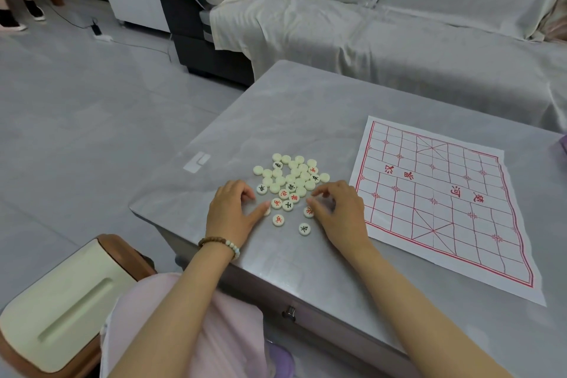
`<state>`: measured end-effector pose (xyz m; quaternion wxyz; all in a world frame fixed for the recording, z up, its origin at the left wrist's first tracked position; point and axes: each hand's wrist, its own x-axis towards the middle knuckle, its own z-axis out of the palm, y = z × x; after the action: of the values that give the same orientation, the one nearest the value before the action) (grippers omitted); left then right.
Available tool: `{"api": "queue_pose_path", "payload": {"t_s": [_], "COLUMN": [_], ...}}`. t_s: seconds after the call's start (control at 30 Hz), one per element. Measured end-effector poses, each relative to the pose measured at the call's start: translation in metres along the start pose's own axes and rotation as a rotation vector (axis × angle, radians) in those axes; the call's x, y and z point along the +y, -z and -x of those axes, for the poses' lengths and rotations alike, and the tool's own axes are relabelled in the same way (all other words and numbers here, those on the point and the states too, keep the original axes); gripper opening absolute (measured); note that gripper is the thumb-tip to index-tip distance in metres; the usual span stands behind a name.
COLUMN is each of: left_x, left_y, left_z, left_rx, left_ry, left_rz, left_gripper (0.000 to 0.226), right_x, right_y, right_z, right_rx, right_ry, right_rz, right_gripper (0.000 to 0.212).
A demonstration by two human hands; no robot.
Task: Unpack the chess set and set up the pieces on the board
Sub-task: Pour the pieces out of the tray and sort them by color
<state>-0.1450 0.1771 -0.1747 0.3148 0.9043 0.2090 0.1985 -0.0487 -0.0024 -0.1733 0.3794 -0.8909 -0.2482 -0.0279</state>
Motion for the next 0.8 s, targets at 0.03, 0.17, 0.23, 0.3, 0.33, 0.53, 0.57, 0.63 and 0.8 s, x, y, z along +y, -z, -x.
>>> {"api": "queue_pose_path", "payload": {"t_s": [0.03,0.17,0.23,0.3,0.33,0.53,0.57,0.63,0.8], "left_x": [0.001,0.005,0.005,0.003,0.003,0.001,0.001,0.001,0.007], "left_y": [0.0,-0.002,-0.004,-0.006,-0.006,0.001,0.001,0.002,0.004], "left_z": [0.0,0.001,0.001,0.002,0.003,0.012,0.013,0.015,0.015], "left_rx": [-0.001,-0.137,-0.209,-0.251,-0.246,-0.097,-0.073,-0.04,-0.037], "left_ry": [-0.038,-0.175,-0.179,-0.17,-0.176,-0.213,-0.212,-0.221,-0.188], "left_rz": [-0.03,-0.276,-0.354,-0.387,-0.397,-0.308,-0.278,-0.236,-0.148], "left_gripper": [0.025,0.061,0.07,0.074,0.073,0.055,0.052,0.045,0.024], "right_x": [-0.002,-0.006,-0.002,0.003,0.006,0.002,0.0,-0.005,-0.012], "right_y": [0.001,0.0,0.0,0.001,0.001,0.0,-0.001,-0.004,-0.009], "right_z": [-0.001,-0.004,0.0,0.006,0.009,0.019,0.02,0.019,0.018], "right_rx": [-0.015,-0.135,-0.182,-0.18,-0.161,-0.059,-0.062,-0.063,-0.067], "right_ry": [0.033,0.155,0.193,0.217,0.223,0.15,0.145,0.156,0.159], "right_rz": [-0.01,0.155,0.273,0.336,0.347,0.157,0.133,0.117,0.083], "right_gripper": [0.019,0.051,0.059,0.058,0.055,0.036,0.035,0.03,0.022]}}
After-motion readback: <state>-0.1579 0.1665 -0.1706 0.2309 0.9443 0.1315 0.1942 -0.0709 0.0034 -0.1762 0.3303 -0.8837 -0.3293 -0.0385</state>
